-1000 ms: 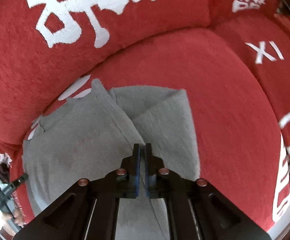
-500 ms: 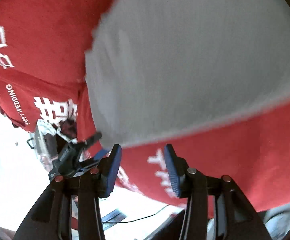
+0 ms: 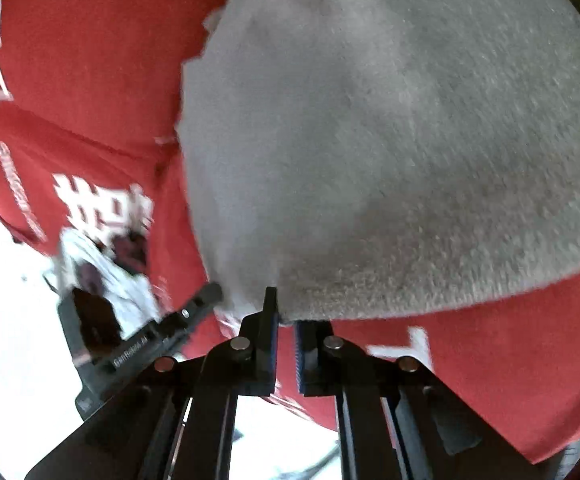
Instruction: Fold small clothes
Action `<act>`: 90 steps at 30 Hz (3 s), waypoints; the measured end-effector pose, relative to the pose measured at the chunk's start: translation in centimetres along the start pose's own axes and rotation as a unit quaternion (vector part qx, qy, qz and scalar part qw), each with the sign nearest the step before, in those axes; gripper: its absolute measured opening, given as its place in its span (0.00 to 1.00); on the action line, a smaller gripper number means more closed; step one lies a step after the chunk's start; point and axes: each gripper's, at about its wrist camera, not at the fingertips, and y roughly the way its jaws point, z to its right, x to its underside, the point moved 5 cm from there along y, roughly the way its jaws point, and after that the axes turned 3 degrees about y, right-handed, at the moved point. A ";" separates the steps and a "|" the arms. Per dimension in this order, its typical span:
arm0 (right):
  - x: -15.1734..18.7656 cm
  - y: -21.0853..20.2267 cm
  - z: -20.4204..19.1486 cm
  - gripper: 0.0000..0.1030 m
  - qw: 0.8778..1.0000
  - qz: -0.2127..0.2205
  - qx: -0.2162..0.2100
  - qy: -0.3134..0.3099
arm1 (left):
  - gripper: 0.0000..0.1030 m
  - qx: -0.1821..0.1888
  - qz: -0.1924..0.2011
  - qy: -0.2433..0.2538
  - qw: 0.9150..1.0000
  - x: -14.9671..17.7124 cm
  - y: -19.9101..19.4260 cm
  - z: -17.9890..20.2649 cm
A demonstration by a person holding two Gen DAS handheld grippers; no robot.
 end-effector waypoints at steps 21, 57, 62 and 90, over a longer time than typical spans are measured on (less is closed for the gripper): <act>-6.0 -19.2 5.8 0.34 0.923 0.201 0.312 -0.097 | 0.10 -0.073 0.031 0.116 0.990 -2.0 -1.5 5.1; -4.2 -20.0 5.1 0.15 0.914 0.190 0.341 -0.106 | 0.10 -0.135 -0.010 0.141 0.981 -2.0 0.5 8.2; -4.4 -17.6 3.2 0.15 0.922 0.175 0.323 -0.123 | 0.88 -0.147 0.004 0.142 0.979 -2.1 0.1 8.4; -1.3 -9.1 -2.0 0.56 0.954 0.097 0.239 -0.154 | 0.99 -0.149 0.030 0.093 0.984 -3.1 -1.4 6.3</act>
